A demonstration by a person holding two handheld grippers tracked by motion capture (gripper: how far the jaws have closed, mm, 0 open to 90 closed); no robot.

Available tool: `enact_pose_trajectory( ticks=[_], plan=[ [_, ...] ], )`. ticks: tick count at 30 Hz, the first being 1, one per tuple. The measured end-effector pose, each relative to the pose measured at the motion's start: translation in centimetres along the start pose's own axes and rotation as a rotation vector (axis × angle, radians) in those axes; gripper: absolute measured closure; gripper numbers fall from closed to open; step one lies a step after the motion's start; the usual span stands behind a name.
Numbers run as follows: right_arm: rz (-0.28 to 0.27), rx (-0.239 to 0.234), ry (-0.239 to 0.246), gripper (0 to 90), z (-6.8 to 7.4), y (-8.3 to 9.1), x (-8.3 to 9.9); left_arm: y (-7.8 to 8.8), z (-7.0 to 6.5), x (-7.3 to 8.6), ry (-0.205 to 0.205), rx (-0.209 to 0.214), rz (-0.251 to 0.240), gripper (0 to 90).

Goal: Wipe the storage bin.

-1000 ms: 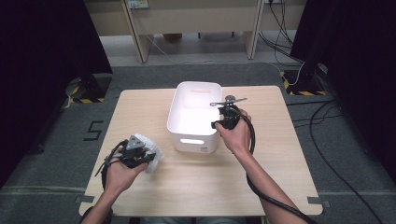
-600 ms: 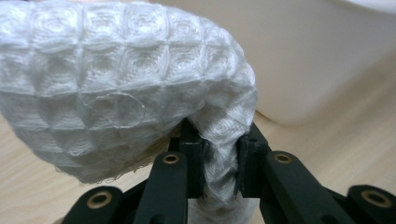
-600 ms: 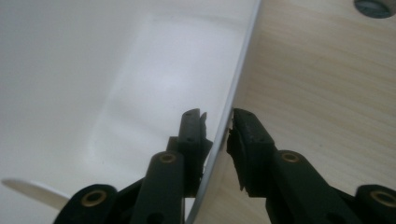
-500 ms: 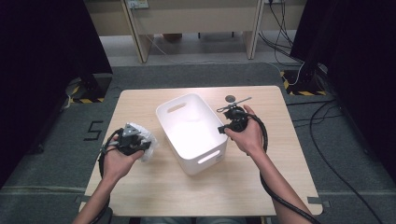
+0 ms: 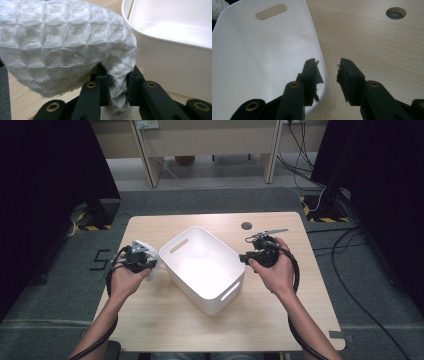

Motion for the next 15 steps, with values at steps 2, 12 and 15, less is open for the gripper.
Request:
enact_pose_trajectory(
  ticks=[2, 12, 15],
  plan=[
    [0.002, 0.009, 0.0, 70.3, -0.1, 0.5, 0.4, -0.3, 0.4, -0.2, -0.002, -0.006, 0.003, 76.1],
    [0.071, 0.026, -0.054, 77.7, -1.1, 1.9, 3.1, -1.5, 1.9, -0.9, -0.037, -0.034, 0.014, 76.1],
    [0.104, 0.007, -0.053, 77.0, -0.8, 1.9, 4.2, -1.9, 1.8, -1.1, -0.052, -0.027, 0.017, 76.1]
  ],
)
Point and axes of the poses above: each handheld gripper's, and its own axes: y roughly backward along the jaws, x roughly out of its underside, z roughly to its left, the point moved 7 cm from there along -y, roughly forward along the jaws, and after that the axes turned 11 degrees about -y, right-handed, at the moved point
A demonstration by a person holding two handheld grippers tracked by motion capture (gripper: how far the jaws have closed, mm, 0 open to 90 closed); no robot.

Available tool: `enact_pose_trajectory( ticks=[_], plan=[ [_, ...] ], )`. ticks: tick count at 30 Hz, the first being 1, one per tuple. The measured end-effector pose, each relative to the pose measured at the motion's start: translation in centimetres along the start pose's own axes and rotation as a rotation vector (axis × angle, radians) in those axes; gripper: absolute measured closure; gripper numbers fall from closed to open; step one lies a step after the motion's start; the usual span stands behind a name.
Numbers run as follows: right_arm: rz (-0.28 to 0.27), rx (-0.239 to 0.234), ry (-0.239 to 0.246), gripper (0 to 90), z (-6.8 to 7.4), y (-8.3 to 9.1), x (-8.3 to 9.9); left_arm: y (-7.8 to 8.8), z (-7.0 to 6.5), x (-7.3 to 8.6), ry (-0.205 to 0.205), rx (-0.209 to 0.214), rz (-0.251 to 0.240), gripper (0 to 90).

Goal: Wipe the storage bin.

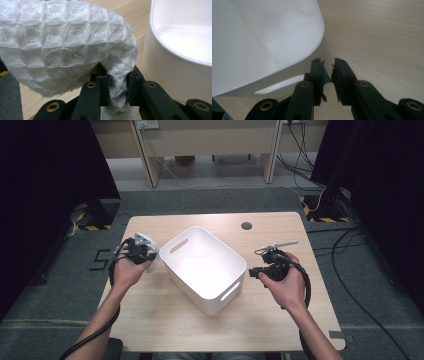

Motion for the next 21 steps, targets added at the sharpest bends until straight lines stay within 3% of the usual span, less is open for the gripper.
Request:
enact_pose_trajectory(
  ticks=[8, 17, 21],
  plan=[
    [0.018, -0.027, 0.047, 73.5, 1.4, -0.7, 1.3, -0.5, -0.3, -0.5, -0.022, 0.017, -0.01, 76.1],
    [0.015, -0.019, 0.12, 78.5, 2.3, -1.7, 1.8, -0.7, -0.4, -0.9, -0.048, 0.031, -0.029, 76.1],
    [0.023, -0.031, 0.116, 80.0, 2.5, -1.7, 1.9, -0.7, -0.4, -1.2, -0.073, 0.035, -0.034, 76.2]
  ],
)
Point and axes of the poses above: each handheld gripper's, and its own axes: y roughly backward along the jaws, x roughly out of its underside, z roughly to its left, the point moved 7 cm from there along -y, roughly forward along the jaws, and after that the axes turned 11 degrees about -y, right-handed, at the moved point
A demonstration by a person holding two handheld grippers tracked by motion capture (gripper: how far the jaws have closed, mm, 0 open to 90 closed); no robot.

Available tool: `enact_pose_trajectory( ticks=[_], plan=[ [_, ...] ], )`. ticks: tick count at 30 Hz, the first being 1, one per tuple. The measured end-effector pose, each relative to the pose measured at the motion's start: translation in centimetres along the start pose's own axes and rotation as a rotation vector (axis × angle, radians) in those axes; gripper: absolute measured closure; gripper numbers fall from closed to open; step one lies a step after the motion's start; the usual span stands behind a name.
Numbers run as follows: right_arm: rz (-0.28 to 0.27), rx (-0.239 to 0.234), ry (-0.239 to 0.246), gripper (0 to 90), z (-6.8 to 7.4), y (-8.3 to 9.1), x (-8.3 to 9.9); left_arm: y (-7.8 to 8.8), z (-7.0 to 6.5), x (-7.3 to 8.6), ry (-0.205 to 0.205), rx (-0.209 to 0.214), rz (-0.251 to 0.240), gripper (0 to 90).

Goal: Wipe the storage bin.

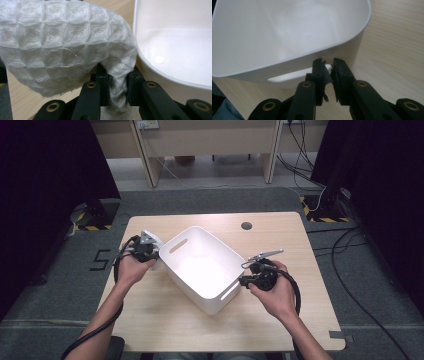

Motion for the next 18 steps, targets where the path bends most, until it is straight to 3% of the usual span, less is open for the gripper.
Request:
enact_pose_trajectory(
  ticks=[8, 12, 13, 17, 18],
  plan=[
    [0.001, -0.012, 0.003, 78.9, 0.2, -0.1, 0.1, 0.0, 0.0, -0.2, -0.015, -0.007, -0.006, 76.2],
    [-0.002, 0.005, 0.015, 78.6, 0.0, -0.2, -0.3, 0.0, 0.2, -0.3, -0.042, -0.007, -0.009, 76.4],
    [-0.006, 0.012, 0.013, 78.6, -0.2, -0.3, -0.5, 0.1, 0.1, -0.2, -0.031, 0.0, -0.006, 76.4],
    [-0.026, 0.043, -0.011, 78.9, -1.1, -0.6, -1.5, 0.1, 0.0, -0.4, -0.061, 0.002, -0.011, 76.4],
    [-0.028, 0.052, -0.02, 78.9, -1.4, -0.7, -1.8, 0.1, -0.2, -0.3, -0.044, 0.01, -0.007, 76.4]
  ],
)
Point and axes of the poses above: each handheld gripper's, and its own axes: y roughly backward along the jaws, x roughly out of its underside, z roughly to its left, the point moved 7 cm from there along -y, roughly forward along the jaws, and after that the axes turned 11 degrees about -y, right-handed, at the moved point
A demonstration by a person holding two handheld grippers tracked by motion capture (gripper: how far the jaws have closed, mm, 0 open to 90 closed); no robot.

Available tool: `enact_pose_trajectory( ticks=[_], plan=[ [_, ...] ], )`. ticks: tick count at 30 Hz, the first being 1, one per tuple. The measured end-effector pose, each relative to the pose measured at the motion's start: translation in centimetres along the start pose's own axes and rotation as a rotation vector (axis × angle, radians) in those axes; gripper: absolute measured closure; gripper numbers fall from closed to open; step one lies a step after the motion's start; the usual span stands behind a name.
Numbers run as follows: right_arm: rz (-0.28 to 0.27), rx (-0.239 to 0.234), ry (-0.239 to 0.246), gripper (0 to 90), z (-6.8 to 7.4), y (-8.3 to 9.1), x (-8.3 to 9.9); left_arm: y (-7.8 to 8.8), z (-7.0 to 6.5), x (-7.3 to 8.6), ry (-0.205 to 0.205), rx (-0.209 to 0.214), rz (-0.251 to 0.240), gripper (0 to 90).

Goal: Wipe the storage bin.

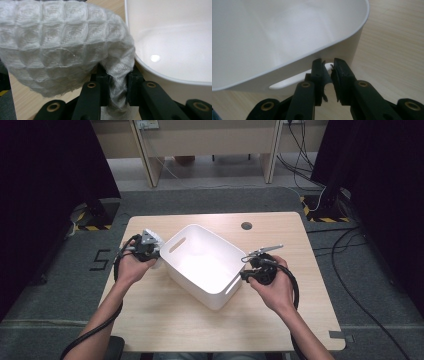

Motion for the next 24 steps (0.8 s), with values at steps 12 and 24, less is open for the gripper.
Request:
enact_pose_trajectory(
  ticks=[12, 24],
  plan=[
    [-0.092, 0.138, -0.168, 78.7, -4.1, -2.0, -4.9, 0.0, -1.5, -0.9, -0.045, 0.028, -0.012, 76.4],
    [-0.177, 0.158, -0.265, 72.2, -5.9, -1.2, -7.2, 0.5, -3.6, -1.4, -0.073, 0.029, 0.004, 76.2]
  ],
)
Point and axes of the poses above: each handheld gripper's, and its own axes: y roughly backward along the jaws, x roughly out of its underside, z roughly to its left, the point moved 7 cm from there along -y, roughly forward along the jaws, and after that the axes turned 11 degrees about -y, right-handed, at the moved point
